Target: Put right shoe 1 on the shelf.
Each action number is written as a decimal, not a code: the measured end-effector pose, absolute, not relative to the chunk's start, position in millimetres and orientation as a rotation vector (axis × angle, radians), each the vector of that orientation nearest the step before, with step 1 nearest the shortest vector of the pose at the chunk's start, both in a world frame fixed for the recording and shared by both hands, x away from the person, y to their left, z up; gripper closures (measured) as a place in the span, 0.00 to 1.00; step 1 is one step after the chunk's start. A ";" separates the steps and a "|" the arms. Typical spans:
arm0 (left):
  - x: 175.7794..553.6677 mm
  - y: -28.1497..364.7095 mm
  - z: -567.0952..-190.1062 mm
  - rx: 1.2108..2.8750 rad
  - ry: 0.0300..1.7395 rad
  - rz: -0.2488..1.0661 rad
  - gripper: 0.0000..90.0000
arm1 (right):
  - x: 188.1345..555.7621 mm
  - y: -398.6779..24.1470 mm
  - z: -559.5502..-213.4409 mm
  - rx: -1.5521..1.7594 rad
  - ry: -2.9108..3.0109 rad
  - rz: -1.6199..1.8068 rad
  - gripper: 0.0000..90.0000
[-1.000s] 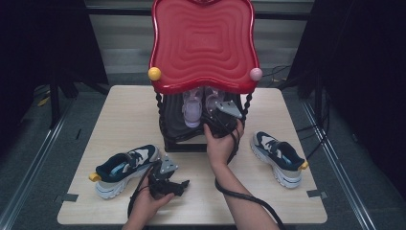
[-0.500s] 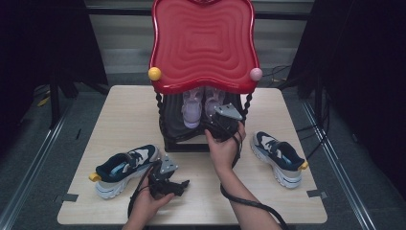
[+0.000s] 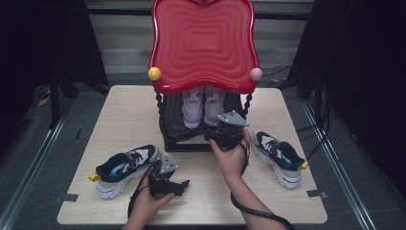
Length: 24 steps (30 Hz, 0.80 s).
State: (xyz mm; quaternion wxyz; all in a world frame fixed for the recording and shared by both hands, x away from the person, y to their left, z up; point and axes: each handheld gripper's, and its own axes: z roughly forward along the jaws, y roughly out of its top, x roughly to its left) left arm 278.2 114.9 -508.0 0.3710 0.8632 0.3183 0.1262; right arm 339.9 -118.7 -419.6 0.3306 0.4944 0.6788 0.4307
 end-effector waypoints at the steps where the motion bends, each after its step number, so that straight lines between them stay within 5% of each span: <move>1: 278.1 114.9 -508.0 2.215 0.818 0.324 0.17 | 338.5 -120.6 -419.8 1.291 1.781 1.129 0.22; 24: 278.2 114.8 -508.1 2.213 0.817 0.323 0.17 | 305.2 -145.3 -430.7 1.154 2.008 1.308 0.17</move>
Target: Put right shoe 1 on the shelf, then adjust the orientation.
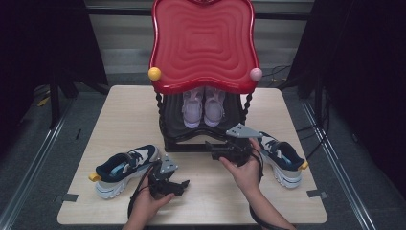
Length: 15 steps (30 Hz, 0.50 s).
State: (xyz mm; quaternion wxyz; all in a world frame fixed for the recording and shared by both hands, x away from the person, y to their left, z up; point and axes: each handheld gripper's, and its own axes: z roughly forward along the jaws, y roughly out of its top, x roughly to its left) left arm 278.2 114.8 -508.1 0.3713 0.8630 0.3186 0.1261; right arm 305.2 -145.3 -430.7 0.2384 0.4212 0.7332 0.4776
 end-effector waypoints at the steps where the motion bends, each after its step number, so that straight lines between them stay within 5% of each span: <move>1: 278.1 114.9 -508.0 2.214 0.819 0.323 0.17 | 303.7 -146.5 -431.1 1.146 2.007 1.303 0.17; 15: 278.1 114.9 -508.0 2.214 0.819 0.323 0.17 | 277.1 -165.2 -439.8 1.034 2.152 1.334 0.15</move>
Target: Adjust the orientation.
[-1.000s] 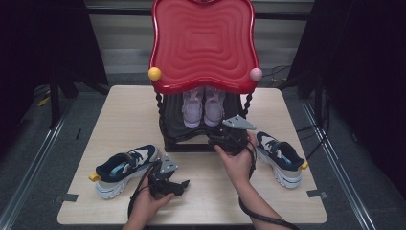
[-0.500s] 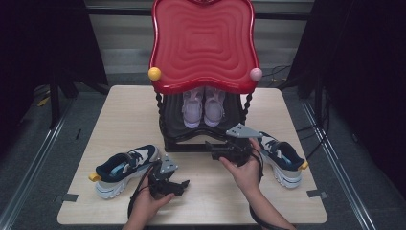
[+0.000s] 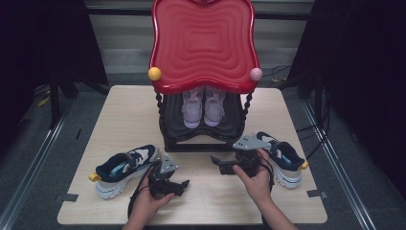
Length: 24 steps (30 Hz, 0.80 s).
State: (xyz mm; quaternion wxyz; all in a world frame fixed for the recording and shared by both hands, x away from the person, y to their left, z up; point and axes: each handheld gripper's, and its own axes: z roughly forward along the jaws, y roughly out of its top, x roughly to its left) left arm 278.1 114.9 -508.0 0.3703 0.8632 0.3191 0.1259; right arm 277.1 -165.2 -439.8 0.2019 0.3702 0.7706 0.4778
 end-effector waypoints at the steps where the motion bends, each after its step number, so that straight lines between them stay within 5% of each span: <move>1: 278.1 114.9 -508.0 2.215 0.819 0.323 0.17 | 274.8 -166.1 -441.2 1.034 2.164 1.330 0.15; 24: 278.0 114.2 -508.3 2.211 0.816 0.319 0.16 | 244.9 -199.8 -493.7 0.994 2.443 1.160 0.15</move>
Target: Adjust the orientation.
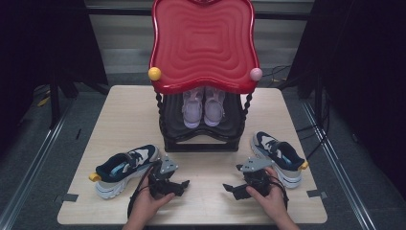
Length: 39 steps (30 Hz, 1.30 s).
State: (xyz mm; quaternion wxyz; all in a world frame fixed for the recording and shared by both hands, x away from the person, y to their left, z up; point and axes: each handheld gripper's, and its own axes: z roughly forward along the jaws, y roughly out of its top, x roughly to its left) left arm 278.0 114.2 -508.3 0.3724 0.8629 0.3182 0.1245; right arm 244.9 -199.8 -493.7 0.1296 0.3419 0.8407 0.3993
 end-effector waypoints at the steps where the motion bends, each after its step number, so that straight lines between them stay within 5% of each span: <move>1: 278.0 114.1 -508.3 2.211 0.813 0.319 0.15 | 243.7 -200.9 -495.6 0.992 2.448 1.154 0.15; 39: 279.4 113.2 -502.7 2.224 0.823 0.270 0.18 | 235.5 -206.5 -510.0 0.949 2.503 1.089 0.14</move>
